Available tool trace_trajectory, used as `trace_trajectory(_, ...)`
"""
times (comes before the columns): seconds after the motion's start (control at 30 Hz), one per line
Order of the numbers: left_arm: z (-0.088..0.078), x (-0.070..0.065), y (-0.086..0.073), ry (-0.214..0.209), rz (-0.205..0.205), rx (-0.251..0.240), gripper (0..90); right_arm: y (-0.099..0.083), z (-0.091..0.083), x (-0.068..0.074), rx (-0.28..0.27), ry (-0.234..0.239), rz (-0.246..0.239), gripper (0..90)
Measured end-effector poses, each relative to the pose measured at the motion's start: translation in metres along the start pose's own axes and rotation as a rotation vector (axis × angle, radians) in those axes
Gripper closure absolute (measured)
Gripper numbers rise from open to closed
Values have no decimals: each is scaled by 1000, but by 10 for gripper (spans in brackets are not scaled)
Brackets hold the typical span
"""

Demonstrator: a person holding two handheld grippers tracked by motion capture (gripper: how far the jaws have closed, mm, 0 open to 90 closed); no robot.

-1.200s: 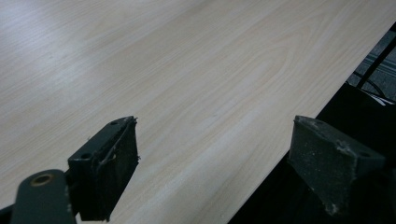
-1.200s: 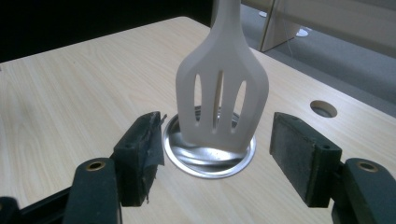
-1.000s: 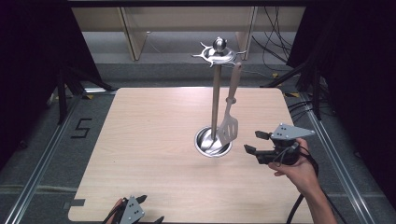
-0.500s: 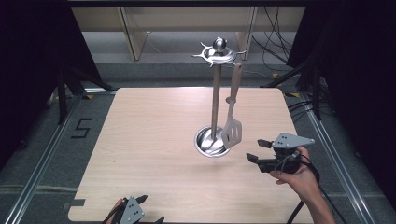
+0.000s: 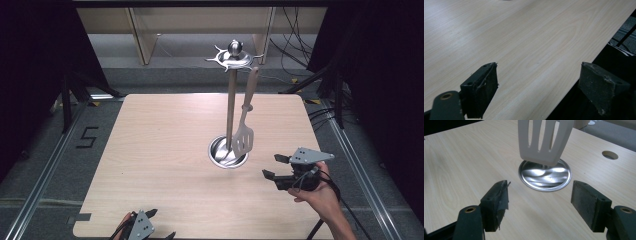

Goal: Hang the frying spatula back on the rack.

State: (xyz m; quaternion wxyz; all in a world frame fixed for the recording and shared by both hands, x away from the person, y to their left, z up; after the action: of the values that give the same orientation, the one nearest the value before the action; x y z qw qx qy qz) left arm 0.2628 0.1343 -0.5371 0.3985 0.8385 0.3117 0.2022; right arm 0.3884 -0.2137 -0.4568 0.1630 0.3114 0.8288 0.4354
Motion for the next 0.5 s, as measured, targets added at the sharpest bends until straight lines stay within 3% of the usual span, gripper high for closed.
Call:
trace_trajectory(0.03, 0, -2, -1, -3, -27, 10, 150, 0, 0, -1, -7, -12, -7, 310)
trace_trajectory(0.1, 0, -2, -1, -4, -22, 7, 150, -4, -1, 3, 4, -4, 20, 309)
trace_trajectory(0.17, 0, -3, -1, -4, -42, -1, 150, -6, 0, 2, 2, -8, -1, 309)
trace_trajectory(0.2, 0, -1, 0, -1, -12, -3, 150, -7, 0, 3, 4, -11, 10, 307)
trace_trajectory(0.23, 1, -2, -1, 0, -41, 3, 150, -9, 0, 4, 10, -4, 24, 306)
trace_trajectory(0.27, 0, -1, 0, -4, -15, -7, 150, -9, 1, 4, 7, -1, 17, 306)
trace_trajectory(0.3, 0, -1, 0, -2, -18, -3, 150, -11, 1, 5, 13, -6, 37, 304)
trace_trajectory(0.37, 0, -3, -1, -2, -40, 0, 150, -12, 3, 4, 6, 6, 10, 304)
trace_trajectory(0.4, 0, -2, -1, -2, -31, 10, 150, -15, 2, 6, 18, 0, 39, 304)
trace_trajectory(0.43, -1, -1, -1, -2, -10, 12, 150, -16, 3, 5, 12, -8, 22, 304)
trace_trajectory(0.5, -1, -1, -2, 3, -16, 15, 150, -19, 3, 8, 25, 7, 40, 303)
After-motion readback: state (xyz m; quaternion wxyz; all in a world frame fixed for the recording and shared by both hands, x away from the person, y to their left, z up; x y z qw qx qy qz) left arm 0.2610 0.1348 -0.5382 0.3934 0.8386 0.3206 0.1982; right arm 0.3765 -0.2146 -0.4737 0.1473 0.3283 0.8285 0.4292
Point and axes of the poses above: each handheld gripper's, and its own axes: z roughly forward along the jaws, y roughly out of its top, x roughly to its left, the point moved 8 cm from there along z, roughly forward along the jaws, and after that the axes turned 2 degrees about x, right-handed, at the moved point
